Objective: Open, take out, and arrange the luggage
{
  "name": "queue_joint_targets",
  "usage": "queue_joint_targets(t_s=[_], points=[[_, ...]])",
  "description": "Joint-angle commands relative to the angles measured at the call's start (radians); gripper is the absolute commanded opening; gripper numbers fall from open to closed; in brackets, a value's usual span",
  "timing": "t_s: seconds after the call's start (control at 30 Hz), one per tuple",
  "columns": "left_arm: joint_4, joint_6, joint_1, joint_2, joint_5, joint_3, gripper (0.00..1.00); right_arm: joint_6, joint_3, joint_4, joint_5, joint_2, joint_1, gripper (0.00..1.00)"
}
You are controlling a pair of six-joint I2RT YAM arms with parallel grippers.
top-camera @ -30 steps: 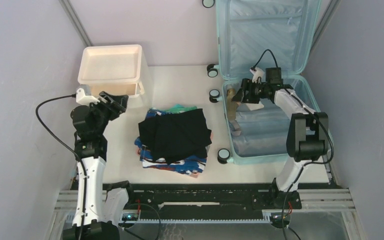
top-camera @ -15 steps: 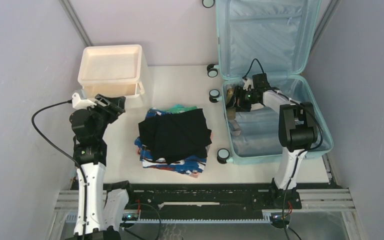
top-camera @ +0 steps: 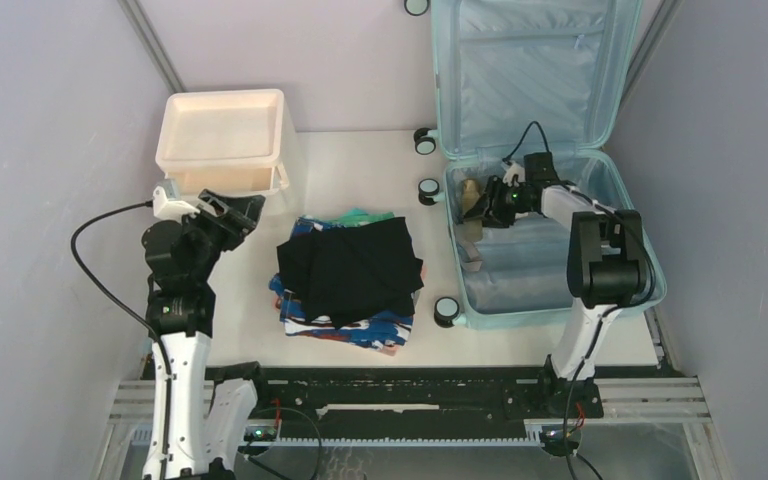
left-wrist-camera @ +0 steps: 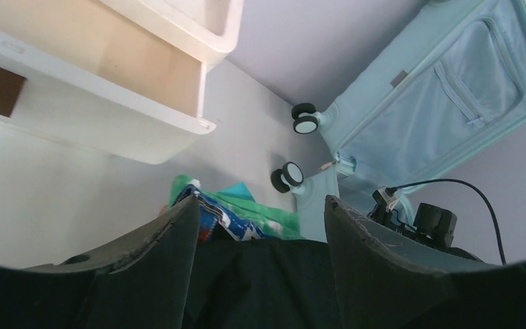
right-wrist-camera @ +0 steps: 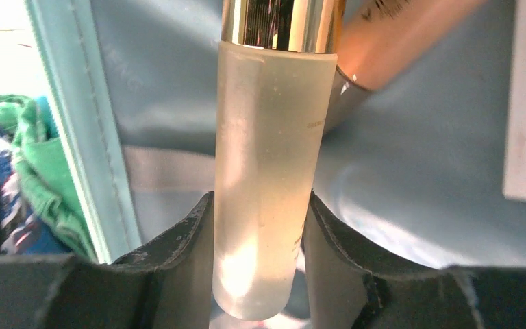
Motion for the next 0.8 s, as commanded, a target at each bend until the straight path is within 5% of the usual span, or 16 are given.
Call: queue_joint_targets(t_s=[0.0, 0.37, 0.77], points=[[0.026, -0.022, -0.029, 0.007, 0.039, 0.086, 0.72, -0.018, -0.015, 0.004, -0.175, -0.16, -0.073, 0.0], [0.009, 0.01, -0.039, 0.0, 0.001, 0.106, 0.73, -0.222, -0.044, -0.061, -0.433, -0.386, -0.115, 0.0], [-0.309, 0.122, -0.038, 0.003, -0.35, 0.225, 0.74, -0.446, 0.226, -0.039, -0.325, -0.461, 0.301, 0.0]])
